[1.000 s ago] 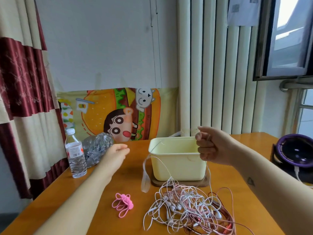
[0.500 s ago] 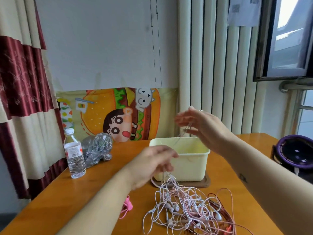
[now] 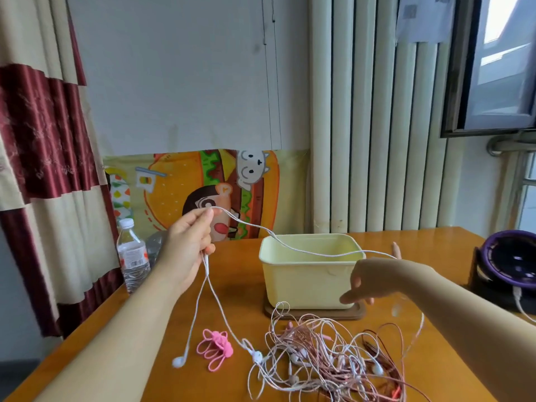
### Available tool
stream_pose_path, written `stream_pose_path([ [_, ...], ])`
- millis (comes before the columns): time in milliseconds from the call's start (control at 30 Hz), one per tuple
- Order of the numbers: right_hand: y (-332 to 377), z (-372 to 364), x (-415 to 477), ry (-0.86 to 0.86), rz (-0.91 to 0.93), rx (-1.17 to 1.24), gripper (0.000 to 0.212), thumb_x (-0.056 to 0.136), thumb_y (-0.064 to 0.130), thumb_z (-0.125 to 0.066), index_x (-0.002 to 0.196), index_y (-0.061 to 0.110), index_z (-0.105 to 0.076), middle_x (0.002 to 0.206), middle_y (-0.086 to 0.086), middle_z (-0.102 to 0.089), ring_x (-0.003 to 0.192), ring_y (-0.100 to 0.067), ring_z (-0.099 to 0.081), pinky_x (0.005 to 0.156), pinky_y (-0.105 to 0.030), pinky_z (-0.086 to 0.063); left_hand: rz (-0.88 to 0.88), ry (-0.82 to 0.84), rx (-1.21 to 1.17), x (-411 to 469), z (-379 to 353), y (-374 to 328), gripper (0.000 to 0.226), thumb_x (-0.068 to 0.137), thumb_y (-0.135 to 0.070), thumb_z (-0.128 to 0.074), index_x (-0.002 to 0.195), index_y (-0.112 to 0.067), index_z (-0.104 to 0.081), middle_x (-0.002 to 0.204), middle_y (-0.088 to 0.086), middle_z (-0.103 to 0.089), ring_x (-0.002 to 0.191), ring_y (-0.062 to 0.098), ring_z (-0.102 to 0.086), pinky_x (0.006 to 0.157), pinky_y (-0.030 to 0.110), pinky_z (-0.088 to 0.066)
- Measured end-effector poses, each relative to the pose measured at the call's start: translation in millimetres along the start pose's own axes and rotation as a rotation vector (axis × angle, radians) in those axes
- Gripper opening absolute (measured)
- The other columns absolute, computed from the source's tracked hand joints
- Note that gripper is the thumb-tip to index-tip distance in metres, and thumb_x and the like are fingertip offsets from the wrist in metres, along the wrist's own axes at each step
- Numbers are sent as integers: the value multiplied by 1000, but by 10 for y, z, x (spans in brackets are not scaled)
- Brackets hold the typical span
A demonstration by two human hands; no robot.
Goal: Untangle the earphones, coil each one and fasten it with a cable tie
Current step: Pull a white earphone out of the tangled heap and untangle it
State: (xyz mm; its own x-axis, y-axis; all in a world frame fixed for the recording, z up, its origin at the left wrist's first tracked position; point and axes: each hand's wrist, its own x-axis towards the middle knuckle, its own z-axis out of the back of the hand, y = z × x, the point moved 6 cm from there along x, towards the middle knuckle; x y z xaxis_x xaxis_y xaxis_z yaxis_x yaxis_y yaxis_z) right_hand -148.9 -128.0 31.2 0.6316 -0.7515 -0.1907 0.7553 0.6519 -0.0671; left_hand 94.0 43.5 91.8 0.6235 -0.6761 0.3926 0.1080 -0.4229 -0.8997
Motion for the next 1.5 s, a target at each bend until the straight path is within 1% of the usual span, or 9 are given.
stream_pose_path([
  [133,91,97,7,-91,28,191,61,72,80,-44,110,36,-65,114,20,-64,122,-8,-48,102,-74,8,23,40,-10,-19,-109,28,17,98,-18,-47,97,-15,-63,46,-12,-32,41,3,-26,39,15,-24],
  [233,290,239,-39,-152,197,508,100,49,92,-46,126,28,-56,122,19,-59,119,-8,-51,110,-61,-25,36,104,-16,-64,-265,9,18,98,-17,-46,93,-15,-63,46,-12,-31,39,2,-25,38,15,-21],
  [367,668,505,-228,-154,517,926,74,72,58,-62,137,25,-46,126,3,-60,111,-9,-60,101,-29,-45,34,249,1,-151,-578,-87,18,97,-17,-48,93,-15,-65,49,-10,-31,41,3,-24,41,17,-20],
  [567,816,761,-344,-166,589,1514,40,101,29,-38,104,-1,-64,94,-17,-68,64,-21,-64,69,-29,-56,-63,413,182,-252,-825,-188,18,96,-15,-50,102,-12,-67,49,-14,-40,44,4,-28,44,17,-24],
  [700,609,832,-337,-105,494,2126,36,103,20,-32,72,12,-48,71,-11,-70,52,-17,-67,55,-27,-56,-26,339,281,-175,-590,-88,12,94,-12,-54,98,-11,-66,51,-14,-47,45,3,-33,48,17,-32],
  [900,265,728,-121,-182,300,2603,35,101,11,-29,68,11,-38,52,-5,-45,38,-15,-48,51,-24,-53,140,315,428,-158,-254,183,20,94,-24,-55,94,-8,-67,53,-7,-40,52,7,-41,59,23,-44],
  [1133,-14,363,24,-363,-23,2637,37,103,15,-31,67,9,-40,66,-11,-53,51,-22,-57,67,-33,-52,402,311,-272,-219,-90,253,21,86,-29,-52,83,-9,-60,53,-7,-29,41,4,-29,44,18,-39],
  [1333,56,-130,84,-205,-265,2060,41,102,33,-33,85,10,-63,95,-8,-69,97,-28,-56,95,-44,-46,317,380,-439,-222,-293,-25,29,90,-26,-47,80,-13,-71,50,-9,-27,38,3,-26,42,15,-31],
  [1500,2,-498,180,-128,-393,2117,46,103,33,-31,78,11,-62,62,-1,-62,63,-16,-50,57,-27,-39,197,298,-580,-136,-293,-266,31,91,-26,-45,76,-17,-71,47,-9,-26,35,4,-24,41,14,-28],
])
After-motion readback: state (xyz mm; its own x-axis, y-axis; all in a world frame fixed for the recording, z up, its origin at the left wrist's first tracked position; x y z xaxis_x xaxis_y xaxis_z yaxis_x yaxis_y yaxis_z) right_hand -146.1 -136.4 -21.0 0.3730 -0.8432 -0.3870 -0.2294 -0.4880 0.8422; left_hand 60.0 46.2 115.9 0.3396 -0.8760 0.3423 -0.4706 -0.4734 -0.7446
